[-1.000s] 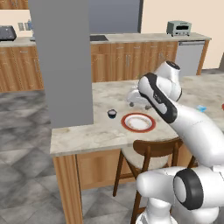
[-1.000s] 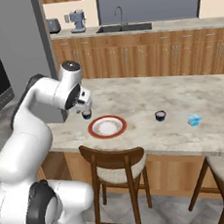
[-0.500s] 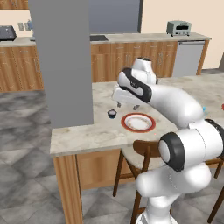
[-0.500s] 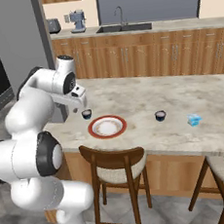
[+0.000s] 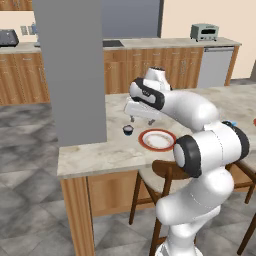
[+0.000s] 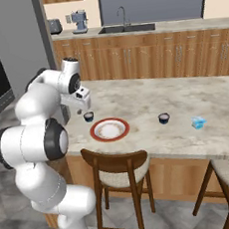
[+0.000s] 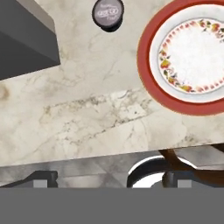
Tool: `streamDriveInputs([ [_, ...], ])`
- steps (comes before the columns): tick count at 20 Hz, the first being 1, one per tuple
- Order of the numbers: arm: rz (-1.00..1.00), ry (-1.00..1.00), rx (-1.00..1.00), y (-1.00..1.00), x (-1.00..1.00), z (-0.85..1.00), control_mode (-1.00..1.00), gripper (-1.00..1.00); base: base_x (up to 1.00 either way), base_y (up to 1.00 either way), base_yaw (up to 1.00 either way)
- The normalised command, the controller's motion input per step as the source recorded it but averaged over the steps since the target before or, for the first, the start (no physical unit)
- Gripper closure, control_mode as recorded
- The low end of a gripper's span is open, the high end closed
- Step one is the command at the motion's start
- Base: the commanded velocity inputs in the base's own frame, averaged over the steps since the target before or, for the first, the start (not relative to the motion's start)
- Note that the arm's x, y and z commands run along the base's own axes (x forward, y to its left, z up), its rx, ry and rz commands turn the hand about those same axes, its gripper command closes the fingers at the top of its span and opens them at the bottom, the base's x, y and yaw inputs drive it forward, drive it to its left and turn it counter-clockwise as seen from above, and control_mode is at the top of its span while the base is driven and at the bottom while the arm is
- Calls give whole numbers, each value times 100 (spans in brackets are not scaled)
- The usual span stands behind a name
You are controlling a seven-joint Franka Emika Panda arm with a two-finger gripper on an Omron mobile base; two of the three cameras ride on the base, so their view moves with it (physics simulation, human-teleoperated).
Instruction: Place two yogurt containers on each plate.
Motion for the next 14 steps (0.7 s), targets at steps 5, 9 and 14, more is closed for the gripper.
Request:
streamDriveInputs([
  [5,0,0,0,0,38,-33,-100,-100,0,0,0],
  [9,0,-1,0,0,29,-33,-100,-100,0,0,0],
  [14,0,0,0,0,37,-21,-100,-100,0,0,0],
])
